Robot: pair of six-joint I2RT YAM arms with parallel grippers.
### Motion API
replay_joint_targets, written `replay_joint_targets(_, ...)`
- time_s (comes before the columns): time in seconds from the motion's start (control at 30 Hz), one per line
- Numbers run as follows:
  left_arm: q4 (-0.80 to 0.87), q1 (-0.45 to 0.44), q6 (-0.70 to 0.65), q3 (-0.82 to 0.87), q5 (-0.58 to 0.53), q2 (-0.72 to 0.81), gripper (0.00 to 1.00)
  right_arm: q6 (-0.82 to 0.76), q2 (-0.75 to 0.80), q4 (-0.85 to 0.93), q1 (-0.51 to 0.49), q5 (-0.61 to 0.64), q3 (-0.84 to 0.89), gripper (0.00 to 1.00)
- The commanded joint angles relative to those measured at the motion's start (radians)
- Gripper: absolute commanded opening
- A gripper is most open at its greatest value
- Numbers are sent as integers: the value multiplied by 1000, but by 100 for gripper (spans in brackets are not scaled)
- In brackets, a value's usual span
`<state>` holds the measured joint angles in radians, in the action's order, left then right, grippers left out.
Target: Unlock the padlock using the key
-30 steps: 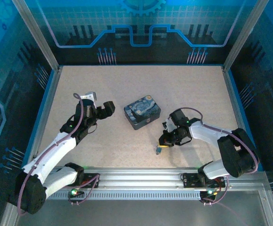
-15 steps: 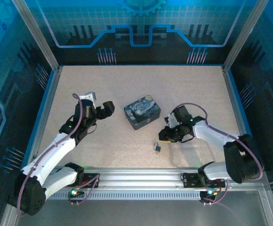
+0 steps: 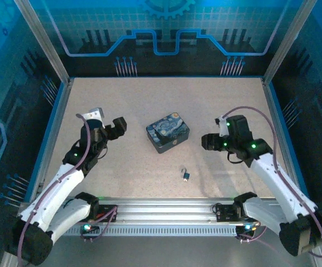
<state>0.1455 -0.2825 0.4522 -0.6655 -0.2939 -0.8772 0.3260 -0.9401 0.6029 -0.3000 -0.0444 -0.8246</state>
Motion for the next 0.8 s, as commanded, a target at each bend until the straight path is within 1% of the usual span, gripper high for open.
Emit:
replay_joint_targets(0.0, 3, 11, -74, 19, -112, 21, 99, -88, 111, -107, 44, 99, 81, 91)
replay_joint_targets(0.03, -6, 11, -84, 28, -135, 23, 99, -95, 145, -149, 51, 127, 117, 99)
replay_joint_targets(0.07, -20, 11, -99, 39, -160, 27, 99, -110, 182, -203, 59, 159, 163, 100)
replay_joint_targets(0.17, -91, 12, -175, 74, -197, 26, 99, -198, 269, -379, 81, 190, 300, 100)
replay_joint_targets(0.23, -129, 13, -216, 87, -218, 16, 99, -244, 290, -471, 90, 206, 369, 100)
replay_joint_targets(0.3, -177, 14, -269, 101, -231, -4, 99, -271, 276, -537, 99, 223, 412, 100)
replay_joint_targets(0.37, -258, 14, -343, 130, -228, -33, 99, -270, 228, -600, 117, 236, 445, 100)
replay_joint_targets(0.43, -348, 14, -385, 168, -247, -64, 99, -254, 168, -671, 138, 230, 467, 100)
replay_joint_targets(0.53, -486, 19, -421, 230, -261, -121, 99, -243, 52, -826, 166, 214, 509, 100)
replay_joint_targets(0.57, -510, 22, -419, 244, -258, -140, 99, -247, 8, -901, 174, 204, 521, 100)
replay_joint_targets(0.63, -508, 27, -409, 251, -250, -172, 99, -262, -79, -1010, 184, 195, 534, 100)
replay_joint_targets(0.7, -503, 32, -400, 254, -246, -198, 99, -282, -149, -1060, 194, 175, 513, 100)
replay_joint_targets(0.77, -520, 35, -396, 263, -238, -227, 99, -311, -217, -1167, 199, 147, 510, 100)
